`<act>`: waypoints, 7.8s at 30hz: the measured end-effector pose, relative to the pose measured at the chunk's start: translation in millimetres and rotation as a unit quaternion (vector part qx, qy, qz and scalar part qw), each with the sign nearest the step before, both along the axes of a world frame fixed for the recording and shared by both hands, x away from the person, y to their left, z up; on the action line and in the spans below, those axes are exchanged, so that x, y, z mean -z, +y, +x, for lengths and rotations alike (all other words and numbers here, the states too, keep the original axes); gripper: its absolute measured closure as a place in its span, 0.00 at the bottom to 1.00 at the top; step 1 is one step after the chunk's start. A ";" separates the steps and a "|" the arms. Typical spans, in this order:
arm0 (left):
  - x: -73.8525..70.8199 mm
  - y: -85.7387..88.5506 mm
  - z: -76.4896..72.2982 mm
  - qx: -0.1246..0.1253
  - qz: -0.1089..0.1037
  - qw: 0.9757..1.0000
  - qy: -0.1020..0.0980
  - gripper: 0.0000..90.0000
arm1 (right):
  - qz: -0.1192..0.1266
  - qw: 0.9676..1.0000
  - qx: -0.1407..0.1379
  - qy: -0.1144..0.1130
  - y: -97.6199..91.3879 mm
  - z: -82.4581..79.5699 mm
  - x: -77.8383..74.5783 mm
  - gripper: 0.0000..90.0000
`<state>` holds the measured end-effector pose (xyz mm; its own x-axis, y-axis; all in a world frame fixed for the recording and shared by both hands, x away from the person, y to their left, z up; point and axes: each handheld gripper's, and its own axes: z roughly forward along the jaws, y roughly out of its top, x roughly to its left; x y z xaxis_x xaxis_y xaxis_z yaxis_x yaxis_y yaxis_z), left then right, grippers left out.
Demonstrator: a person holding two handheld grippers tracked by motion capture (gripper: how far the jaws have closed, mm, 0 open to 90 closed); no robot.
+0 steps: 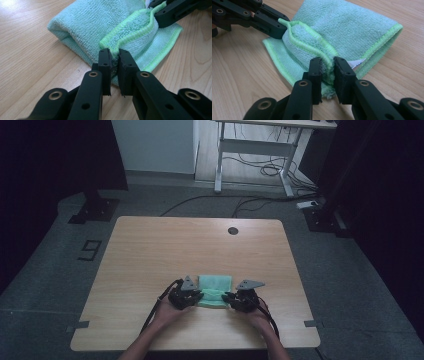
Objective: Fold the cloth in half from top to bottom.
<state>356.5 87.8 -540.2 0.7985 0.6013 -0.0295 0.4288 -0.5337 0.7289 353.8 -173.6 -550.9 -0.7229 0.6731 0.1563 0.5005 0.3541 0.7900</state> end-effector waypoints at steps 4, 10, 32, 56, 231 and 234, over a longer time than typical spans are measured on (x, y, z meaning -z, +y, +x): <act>-0.4 -0.4 -5.4 0.004 0.004 1.000 -0.007 0.86 | -0.006 1.000 -0.003 -0.006 1.5 -4.3 -1.4 0.80; -13.2 3.1 -12.3 0.005 -0.004 1.000 -0.027 0.68 | 0.001 1.000 0.000 -0.031 -2.9 -11.3 -11.5 0.61; -30.6 -6.4 23.6 -0.011 -0.041 0.999 -0.004 0.64 | 0.003 0.999 0.023 -0.040 13.3 19.8 -33.0 0.60; -10.6 -3.9 17.7 -0.016 -0.019 1.000 0.006 0.63 | -0.034 0.999 0.014 -0.030 13.0 -14.2 -8.7 0.59; -3.4 68.3 -73.4 -0.064 -0.047 0.997 -0.016 0.48 | 0.010 0.995 0.072 -0.067 -30.6 -74.7 -9.3 0.41; -3.9 68.5 -72.9 -0.063 -0.048 0.997 -0.016 0.48 | 0.011 0.995 0.071 -0.068 -31.4 -74.8 -10.1 0.41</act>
<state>283.5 156.4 -536.3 0.7177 0.6930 -0.0679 0.4640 -0.4033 0.7887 279.0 -205.0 -540.8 -0.6361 0.7674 0.0803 0.4326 0.2686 0.8606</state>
